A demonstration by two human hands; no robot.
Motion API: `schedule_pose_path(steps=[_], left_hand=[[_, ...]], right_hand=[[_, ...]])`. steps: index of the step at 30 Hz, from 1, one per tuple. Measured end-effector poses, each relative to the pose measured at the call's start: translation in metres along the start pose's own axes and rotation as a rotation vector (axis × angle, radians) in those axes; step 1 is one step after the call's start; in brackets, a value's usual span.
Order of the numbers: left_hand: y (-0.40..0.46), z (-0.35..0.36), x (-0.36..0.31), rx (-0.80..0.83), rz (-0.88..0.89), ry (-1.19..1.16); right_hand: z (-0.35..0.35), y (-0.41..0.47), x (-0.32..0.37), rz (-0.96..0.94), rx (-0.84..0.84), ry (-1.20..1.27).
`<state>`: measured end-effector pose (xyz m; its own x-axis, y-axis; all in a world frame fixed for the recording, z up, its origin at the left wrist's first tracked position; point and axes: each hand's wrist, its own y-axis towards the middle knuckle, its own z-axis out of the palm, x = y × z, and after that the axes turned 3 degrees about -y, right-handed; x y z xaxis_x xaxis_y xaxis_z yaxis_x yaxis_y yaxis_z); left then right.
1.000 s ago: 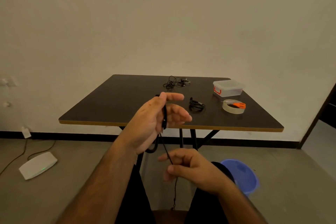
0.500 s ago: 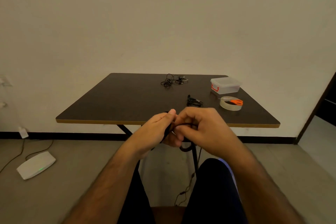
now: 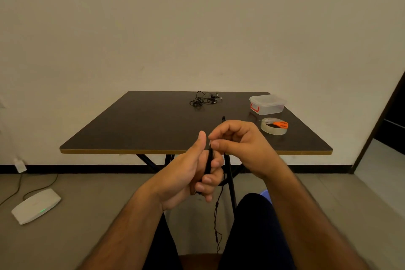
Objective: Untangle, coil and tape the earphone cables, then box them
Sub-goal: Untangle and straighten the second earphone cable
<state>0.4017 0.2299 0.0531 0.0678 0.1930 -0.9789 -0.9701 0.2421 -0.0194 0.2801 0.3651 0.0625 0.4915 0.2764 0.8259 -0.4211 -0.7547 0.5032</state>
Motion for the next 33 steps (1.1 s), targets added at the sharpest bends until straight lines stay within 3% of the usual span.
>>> schedule_pose_path(steps=[8, 12, 22, 28, 33], left_hand=[[0.002, 0.004, -0.004, 0.096, 0.144, -0.085], [0.006, -0.002, -0.013, -0.016, 0.284, -0.138], [0.026, -0.017, -0.028, -0.267, 0.388, -0.108], [0.034, -0.020, -0.033, -0.416, 0.505, 0.021], [0.043, -0.033, -0.039, -0.501, 0.537, 0.095]], right_hand=[[0.019, -0.011, -0.028, 0.111, 0.000, 0.253], [0.040, -0.029, -0.044, 0.216, 0.069, 0.332], [0.025, -0.040, -0.051, 0.505, 0.416, 0.131], [0.034, -0.041, -0.088, 0.493, 0.246, -0.091], [0.041, -0.029, -0.103, 0.476, 0.135, -0.105]])
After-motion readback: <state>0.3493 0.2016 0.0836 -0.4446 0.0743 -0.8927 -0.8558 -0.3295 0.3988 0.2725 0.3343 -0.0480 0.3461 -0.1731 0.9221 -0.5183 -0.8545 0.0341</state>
